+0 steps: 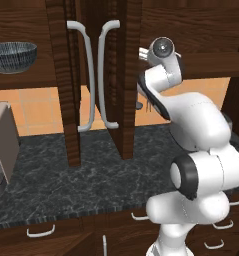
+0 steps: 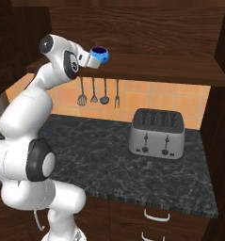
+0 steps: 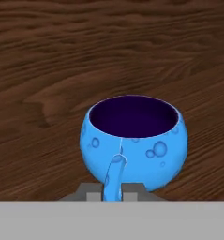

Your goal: Gather all objects into one cabinet and sort the glasses and bowls to opposite sides.

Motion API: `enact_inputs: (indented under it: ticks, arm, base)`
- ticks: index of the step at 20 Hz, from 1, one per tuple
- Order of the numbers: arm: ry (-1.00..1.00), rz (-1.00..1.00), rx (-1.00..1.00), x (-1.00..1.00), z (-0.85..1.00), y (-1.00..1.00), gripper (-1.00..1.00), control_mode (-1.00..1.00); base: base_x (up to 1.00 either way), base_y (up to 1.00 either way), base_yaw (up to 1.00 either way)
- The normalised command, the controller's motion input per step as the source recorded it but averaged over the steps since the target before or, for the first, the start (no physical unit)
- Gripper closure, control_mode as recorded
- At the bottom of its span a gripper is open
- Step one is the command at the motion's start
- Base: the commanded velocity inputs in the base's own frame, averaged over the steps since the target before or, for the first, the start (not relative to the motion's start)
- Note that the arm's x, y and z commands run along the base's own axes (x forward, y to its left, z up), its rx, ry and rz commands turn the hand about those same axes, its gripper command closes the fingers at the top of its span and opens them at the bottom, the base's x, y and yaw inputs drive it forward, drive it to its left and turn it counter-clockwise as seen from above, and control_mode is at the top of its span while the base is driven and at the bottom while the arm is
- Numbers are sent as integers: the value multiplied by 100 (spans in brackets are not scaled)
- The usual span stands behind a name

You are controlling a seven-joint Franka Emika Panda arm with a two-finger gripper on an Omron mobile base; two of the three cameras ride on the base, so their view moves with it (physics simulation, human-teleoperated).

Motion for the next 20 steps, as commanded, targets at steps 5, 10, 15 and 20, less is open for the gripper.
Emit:
enact_inputs:
  ticks: [5, 10, 15, 20]
  arm:
    - [-1, 8, -5, -57, 19, 7, 100, -100]
    - [-2, 14, -11, -91, 47, 13, 100, -100]
    - [0, 14, -12, -100, 23, 9, 100, -100]
    - [0, 15, -6, -100, 3, 0, 100, -100]
  base:
    - [0, 0, 0]
    - [0, 0, 0]
    - [0, 0, 0]
    - [0, 0, 0]
